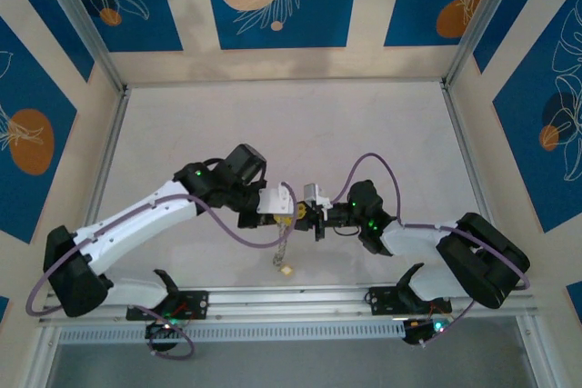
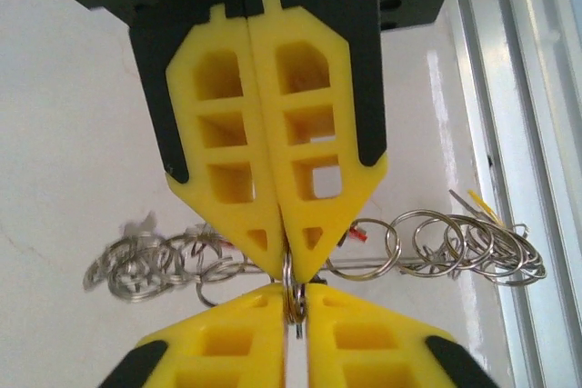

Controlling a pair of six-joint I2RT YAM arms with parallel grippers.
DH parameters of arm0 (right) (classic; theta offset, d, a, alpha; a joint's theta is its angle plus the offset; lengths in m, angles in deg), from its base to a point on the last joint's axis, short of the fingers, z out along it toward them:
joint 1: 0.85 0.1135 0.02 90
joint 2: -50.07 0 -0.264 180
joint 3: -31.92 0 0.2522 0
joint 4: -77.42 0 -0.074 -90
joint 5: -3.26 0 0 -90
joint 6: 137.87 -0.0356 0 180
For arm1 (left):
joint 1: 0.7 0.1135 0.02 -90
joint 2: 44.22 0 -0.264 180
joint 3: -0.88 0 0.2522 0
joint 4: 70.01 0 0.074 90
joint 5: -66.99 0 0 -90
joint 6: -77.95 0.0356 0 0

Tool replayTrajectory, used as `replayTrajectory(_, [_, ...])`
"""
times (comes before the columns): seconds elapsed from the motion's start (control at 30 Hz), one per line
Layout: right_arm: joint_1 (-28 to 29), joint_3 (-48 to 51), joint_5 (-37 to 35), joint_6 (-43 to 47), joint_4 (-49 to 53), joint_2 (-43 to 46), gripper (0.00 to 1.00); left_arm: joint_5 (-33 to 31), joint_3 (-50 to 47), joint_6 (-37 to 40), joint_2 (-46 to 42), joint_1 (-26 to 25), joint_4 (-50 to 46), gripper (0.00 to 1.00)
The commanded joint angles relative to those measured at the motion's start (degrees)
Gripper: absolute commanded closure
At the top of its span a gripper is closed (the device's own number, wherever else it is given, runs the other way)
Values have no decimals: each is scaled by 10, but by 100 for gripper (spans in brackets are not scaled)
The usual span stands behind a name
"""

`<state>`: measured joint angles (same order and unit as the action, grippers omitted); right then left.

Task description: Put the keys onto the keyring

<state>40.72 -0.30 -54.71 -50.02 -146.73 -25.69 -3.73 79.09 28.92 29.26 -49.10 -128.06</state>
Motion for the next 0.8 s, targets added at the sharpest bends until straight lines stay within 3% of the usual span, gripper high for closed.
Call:
replayTrajectory(0.0, [2,8,11,-14,-47,1,100,68,-50,-21,-44,26,68,81])
replayTrajectory(0.1, [2,7,12,-16,-56,0,100,104,-103,-59,-78,43,135,73])
replayTrajectory(0.27, [3,5,13,-16,-66,-2,100,155,-169,-94,-113,52,222,72])
replayTrajectory(0.43, [9,-2,13,-16,-73,-8,100,149,-215,-128,-130,53,298,74])
replayTrajectory(0.57, [12,-8,15,-18,-78,-12,100,127,-239,-142,-144,53,330,81])
replayTrajectory(0.63, [13,-10,16,-17,-78,-16,100,122,-247,-149,-151,53,341,91])
replayTrajectory(0.7, [13,-10,16,-11,-72,-18,100,117,-246,-147,-157,54,333,99])
replayTrajectory(0.77, [13,-14,17,10,-41,-13,100,104,-235,-132,-158,54,303,100])
